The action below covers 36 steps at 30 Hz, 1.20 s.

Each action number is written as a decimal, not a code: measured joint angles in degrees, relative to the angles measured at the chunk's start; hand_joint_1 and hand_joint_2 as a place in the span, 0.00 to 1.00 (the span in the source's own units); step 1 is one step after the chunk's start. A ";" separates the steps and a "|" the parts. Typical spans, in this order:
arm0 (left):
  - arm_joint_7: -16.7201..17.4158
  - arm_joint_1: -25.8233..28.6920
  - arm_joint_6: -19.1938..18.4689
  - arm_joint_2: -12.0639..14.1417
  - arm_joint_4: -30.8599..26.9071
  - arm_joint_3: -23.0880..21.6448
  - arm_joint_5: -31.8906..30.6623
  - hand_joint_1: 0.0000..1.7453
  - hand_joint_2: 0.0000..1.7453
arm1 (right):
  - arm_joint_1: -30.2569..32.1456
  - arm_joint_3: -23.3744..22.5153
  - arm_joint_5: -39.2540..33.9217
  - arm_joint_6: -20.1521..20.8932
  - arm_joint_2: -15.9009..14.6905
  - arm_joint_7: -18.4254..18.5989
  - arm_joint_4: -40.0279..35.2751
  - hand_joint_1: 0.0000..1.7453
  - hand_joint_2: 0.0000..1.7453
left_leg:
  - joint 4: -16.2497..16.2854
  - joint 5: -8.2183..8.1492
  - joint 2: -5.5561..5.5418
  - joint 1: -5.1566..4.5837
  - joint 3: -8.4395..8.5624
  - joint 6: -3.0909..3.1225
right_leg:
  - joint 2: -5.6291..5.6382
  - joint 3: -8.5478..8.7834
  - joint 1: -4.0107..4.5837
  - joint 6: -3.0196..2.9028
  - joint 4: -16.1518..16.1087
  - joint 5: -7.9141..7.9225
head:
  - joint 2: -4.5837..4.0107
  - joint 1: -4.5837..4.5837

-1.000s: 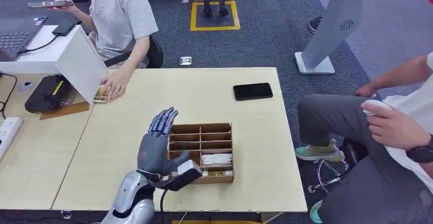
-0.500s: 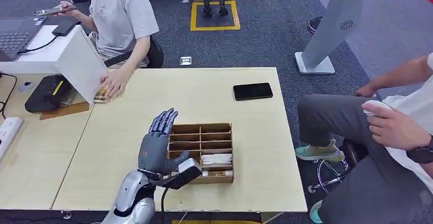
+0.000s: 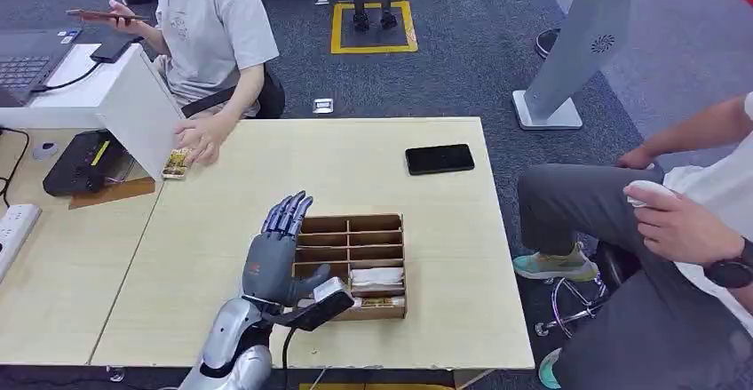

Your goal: Pass the card to the sensor for recognition and then transmit it.

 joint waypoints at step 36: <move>2.58 -0.54 3.19 -0.59 1.05 0.48 -8.15 0.00 1.00 | -0.11 0.46 0.00 -0.02 0.00 -0.59 0.00 0.00 1.00 | 0.00 0.00 0.00 0.00 0.00 0.00 | 0.00 0.00 0.00 0.00 0.00 0.00 | 0.00 0.00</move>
